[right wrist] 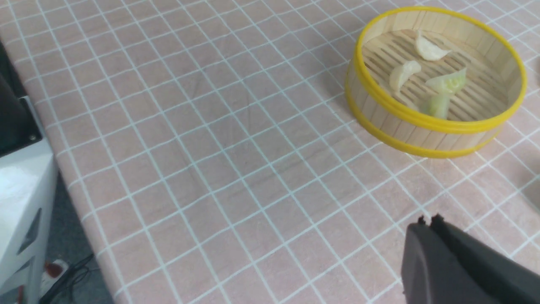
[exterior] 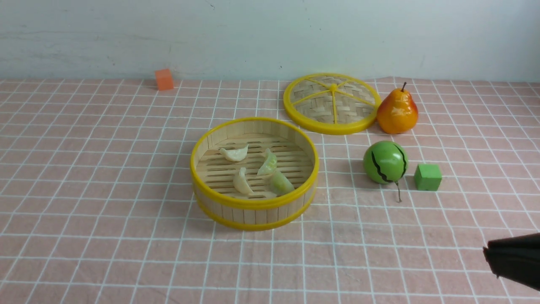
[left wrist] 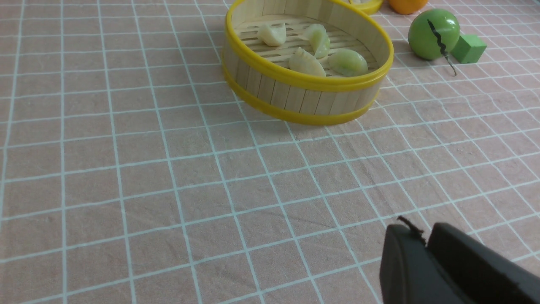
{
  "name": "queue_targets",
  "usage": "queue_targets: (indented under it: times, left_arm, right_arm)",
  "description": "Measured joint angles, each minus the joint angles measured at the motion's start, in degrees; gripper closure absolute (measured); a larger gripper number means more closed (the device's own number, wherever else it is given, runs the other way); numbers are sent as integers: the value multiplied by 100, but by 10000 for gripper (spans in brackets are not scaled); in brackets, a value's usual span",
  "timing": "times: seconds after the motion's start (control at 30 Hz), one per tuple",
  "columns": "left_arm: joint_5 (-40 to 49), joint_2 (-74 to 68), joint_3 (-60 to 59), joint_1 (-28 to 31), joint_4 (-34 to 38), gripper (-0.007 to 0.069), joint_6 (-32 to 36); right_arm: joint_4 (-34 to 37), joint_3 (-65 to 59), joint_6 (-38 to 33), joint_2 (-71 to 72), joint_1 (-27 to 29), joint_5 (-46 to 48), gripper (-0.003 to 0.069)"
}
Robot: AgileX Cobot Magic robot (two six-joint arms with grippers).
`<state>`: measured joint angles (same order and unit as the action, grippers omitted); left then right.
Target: Put the dumplings into the steamer on the table with the pink tablecloth.
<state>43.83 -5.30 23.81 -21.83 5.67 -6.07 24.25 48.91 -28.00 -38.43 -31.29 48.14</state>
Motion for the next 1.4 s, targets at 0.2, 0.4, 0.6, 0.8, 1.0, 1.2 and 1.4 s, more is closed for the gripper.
queue_targets:
  times: [0.2, 0.4, 0.6, 0.8, 1.0, 1.2, 1.4]
  left_arm:
    - [0, 0, 0, 0, 0, 554, 0]
    - [0, 0, -5, 0, 0, 554, 0]
    - [0, 0, -5, 0, 0, 550, 0]
    - [0, 0, -5, 0, 0, 543, 0]
    - [0, 0, -5, 0, 6, 536, 0]
    - [3, 0, -11, 0, 6, 533, 0]
    - [3, 0, -11, 0, 6, 533, 0]
  right_arm:
    - [-589, -1085, 964, 774, 487, -1431, 680]
    - [-1400, -2509, 1753, 2026, 1745, -2001, 680]
    - [-1678, -3620, 2389, 3110, 2750, -2068, 680]
    - [-1882, -4605, 2800, 3885, 3254, -2271, 680]
    - [-1887, -4976, 3415, 3902, 3279, -2677, 680]
    - [-2037, -4983, 3645, 3902, 3279, -2663, 680]
    - [-2040, -4976, 3660, 3902, 3212, -2568, 680]
